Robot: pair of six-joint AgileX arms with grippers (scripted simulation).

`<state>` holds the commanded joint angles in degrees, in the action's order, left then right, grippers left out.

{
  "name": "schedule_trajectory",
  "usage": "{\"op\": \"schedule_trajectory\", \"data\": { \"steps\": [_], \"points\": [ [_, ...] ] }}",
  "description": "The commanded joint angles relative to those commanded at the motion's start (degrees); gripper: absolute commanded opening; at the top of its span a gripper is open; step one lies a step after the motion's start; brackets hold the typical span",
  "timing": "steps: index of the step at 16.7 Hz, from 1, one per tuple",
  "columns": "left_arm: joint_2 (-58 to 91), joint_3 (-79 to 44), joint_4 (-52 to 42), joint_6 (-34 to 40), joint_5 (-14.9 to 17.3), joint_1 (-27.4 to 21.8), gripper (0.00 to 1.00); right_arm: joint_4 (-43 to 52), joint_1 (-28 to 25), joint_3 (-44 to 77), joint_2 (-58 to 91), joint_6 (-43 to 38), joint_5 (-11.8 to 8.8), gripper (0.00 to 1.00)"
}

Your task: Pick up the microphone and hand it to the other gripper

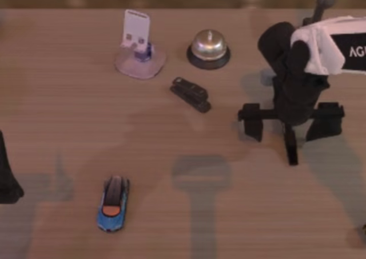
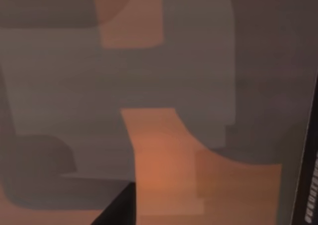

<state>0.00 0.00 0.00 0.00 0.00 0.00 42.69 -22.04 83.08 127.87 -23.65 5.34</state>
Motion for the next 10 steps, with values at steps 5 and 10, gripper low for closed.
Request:
{"op": "schedule_trajectory", "data": {
  "steps": [5,10],
  "points": [
    [0.0,0.0,0.0,0.0,0.0,0.0,1.0,0.0,0.0,0.0,0.0,0.0,0.0,0.7],
    [0.0,0.0,0.0,0.0,0.0,0.0,1.0,0.0,0.0,0.0,0.0,0.0,0.0,0.32]
  ]
}}
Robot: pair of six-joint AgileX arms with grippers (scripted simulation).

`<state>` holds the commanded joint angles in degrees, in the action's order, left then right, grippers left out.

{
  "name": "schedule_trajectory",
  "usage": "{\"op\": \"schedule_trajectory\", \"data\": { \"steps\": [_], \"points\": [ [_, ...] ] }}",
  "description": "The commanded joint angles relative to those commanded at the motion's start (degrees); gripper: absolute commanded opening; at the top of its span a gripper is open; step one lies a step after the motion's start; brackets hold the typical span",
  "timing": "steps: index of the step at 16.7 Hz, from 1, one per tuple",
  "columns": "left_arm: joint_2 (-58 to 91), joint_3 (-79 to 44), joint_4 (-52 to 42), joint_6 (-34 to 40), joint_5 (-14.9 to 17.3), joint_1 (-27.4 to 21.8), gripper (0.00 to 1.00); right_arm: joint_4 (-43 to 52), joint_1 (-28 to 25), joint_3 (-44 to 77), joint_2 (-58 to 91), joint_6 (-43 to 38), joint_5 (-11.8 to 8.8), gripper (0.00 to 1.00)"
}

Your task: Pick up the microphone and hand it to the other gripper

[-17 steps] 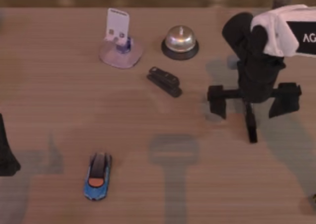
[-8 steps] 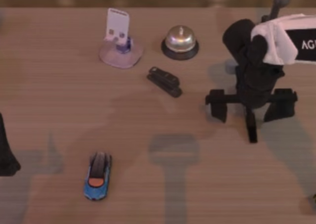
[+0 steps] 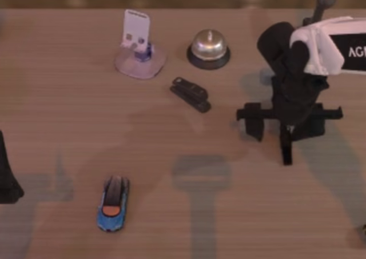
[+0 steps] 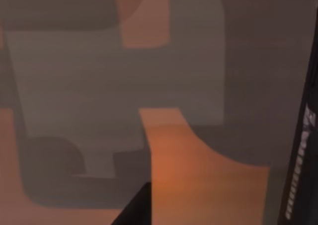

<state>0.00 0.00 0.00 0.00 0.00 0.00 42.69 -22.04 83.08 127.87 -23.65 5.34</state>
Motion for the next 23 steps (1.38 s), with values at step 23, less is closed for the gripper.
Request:
{"op": "schedule_trajectory", "data": {
  "steps": [23],
  "points": [
    [0.0,0.0,0.0,0.0,0.0,0.0,1.0,-23.8,-0.77,-4.78,-7.4,5.04,-9.21,0.0]
  ]
}}
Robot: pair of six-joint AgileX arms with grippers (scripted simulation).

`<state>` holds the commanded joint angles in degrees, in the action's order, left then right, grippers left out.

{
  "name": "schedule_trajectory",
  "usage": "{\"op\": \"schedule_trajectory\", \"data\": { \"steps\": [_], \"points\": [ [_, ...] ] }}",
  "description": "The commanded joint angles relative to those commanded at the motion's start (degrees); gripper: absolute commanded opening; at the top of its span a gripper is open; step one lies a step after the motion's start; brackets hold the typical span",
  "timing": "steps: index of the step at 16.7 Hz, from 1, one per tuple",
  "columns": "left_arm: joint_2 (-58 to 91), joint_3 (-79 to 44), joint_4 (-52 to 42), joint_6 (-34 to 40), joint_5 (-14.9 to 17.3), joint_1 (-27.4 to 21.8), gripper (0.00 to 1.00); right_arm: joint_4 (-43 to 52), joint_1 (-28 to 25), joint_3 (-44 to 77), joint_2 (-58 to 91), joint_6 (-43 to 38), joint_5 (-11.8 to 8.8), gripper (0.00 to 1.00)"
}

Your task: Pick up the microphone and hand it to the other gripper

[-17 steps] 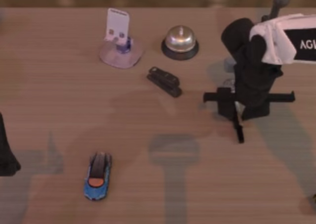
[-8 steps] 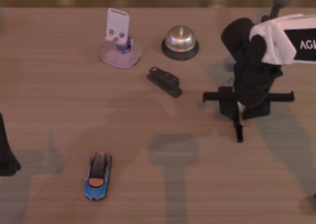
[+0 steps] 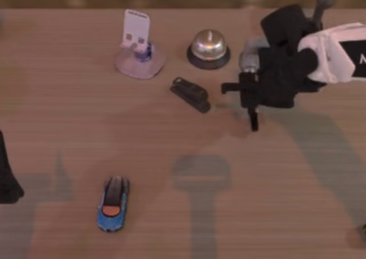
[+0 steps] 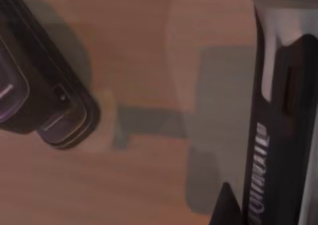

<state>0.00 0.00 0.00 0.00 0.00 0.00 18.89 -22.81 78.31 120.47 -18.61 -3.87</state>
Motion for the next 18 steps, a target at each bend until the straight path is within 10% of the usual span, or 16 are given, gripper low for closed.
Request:
{"op": "schedule_trajectory", "data": {
  "steps": [11,18],
  "points": [
    [0.0,0.0,0.0,0.0,0.0,0.0,1.0,-54.32,0.35,-16.46,-12.36,14.15,-14.46,0.0],
    [0.0,0.0,0.0,0.0,0.0,0.0,1.0,-64.73,0.54,-19.94,-16.64,17.65,-17.7,0.0]
  ]
}}
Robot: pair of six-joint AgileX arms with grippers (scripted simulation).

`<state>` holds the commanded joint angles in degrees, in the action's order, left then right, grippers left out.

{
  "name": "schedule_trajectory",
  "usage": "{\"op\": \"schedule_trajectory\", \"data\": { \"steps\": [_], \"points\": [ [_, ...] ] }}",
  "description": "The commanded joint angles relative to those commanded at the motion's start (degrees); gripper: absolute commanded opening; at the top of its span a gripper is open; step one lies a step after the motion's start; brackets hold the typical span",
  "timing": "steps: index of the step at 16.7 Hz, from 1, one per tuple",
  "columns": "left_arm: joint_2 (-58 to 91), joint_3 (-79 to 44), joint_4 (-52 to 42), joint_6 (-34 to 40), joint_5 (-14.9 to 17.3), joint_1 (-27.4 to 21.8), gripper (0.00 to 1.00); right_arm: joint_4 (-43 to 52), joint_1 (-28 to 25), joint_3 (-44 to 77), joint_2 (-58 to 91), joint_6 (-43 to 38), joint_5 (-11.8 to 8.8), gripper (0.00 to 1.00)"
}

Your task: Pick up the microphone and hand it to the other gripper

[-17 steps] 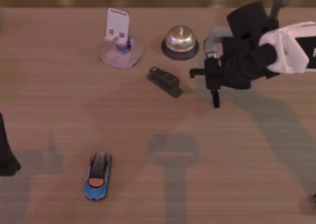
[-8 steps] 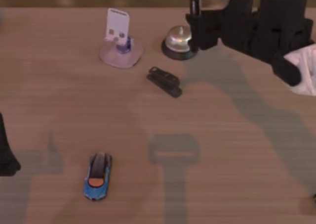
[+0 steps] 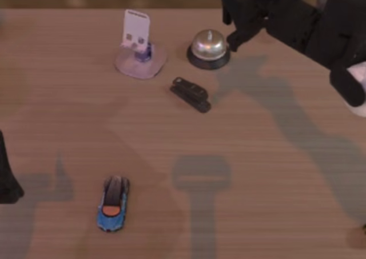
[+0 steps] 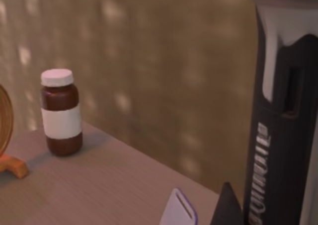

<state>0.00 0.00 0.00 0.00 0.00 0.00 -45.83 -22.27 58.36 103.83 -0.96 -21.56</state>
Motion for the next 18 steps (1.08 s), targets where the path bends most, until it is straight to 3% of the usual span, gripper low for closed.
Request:
{"op": "schedule_trajectory", "data": {
  "steps": [5,11,13,18],
  "points": [
    [0.0,0.0,0.0,0.0,0.0,0.0,1.0,0.13,-1.08,-0.56,-0.76,-0.17,0.91,0.0],
    [0.0,0.0,0.0,0.0,0.0,0.0,1.0,0.15,-10.96,-9.76,-12.69,-0.41,10.3,0.0],
    [0.0,0.0,0.0,0.0,0.0,0.0,1.0,-0.01,-13.39,-11.83,-15.21,-0.46,12.49,0.0],
    [0.0,0.0,0.0,0.0,0.0,0.0,1.0,-0.05,-13.58,-11.97,-15.41,-0.55,12.67,0.0]
  ]
}}
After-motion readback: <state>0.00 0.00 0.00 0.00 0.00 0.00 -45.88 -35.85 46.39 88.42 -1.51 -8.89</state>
